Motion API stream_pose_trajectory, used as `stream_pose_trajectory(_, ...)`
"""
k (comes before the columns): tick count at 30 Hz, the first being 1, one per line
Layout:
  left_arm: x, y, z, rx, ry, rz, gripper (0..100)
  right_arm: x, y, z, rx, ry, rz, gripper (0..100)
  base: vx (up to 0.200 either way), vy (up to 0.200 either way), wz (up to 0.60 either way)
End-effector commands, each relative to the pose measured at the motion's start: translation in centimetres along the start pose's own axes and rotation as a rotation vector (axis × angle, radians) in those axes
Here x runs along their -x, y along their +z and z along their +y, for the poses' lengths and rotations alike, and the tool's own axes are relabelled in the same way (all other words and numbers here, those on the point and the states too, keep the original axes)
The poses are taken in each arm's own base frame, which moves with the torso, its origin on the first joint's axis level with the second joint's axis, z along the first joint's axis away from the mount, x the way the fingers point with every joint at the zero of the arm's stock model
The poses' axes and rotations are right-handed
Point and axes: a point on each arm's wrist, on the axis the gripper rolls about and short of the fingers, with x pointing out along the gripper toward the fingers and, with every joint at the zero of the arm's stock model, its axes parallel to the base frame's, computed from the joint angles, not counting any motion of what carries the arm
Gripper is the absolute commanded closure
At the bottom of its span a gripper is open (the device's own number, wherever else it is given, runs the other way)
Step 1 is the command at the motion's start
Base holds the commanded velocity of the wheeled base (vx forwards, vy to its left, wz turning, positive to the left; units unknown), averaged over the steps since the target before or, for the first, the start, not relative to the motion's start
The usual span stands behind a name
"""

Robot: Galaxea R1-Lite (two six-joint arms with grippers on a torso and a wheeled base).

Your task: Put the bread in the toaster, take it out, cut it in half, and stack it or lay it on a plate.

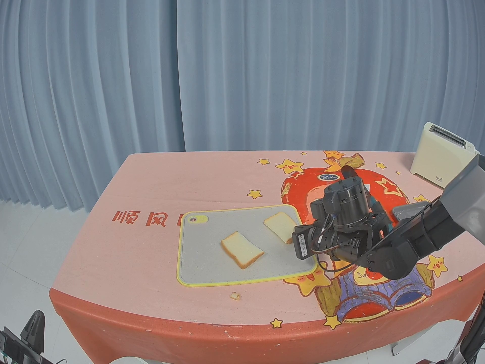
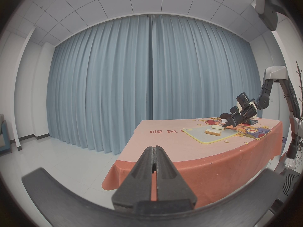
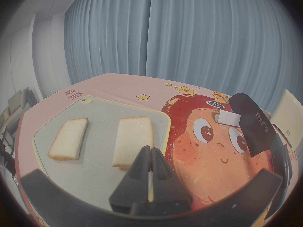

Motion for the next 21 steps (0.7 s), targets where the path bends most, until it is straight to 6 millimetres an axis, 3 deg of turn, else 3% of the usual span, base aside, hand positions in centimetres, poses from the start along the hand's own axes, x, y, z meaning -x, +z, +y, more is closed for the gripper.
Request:
stream_pose_trajectory(1,-0.12,-0.45,0.00,0.000,0.000,0.016,100,0.16,-0.01,0.06,0.001,0.003,-0.001,100,0.000,0.000,0.00)
stream_pose_trajectory(21,-0.12,-0.45,0.00,0.000,0.000,0.016,100,0.65,0.27,0.48,-0.006,0.012,-0.015,100,0.000,0.000,0.00)
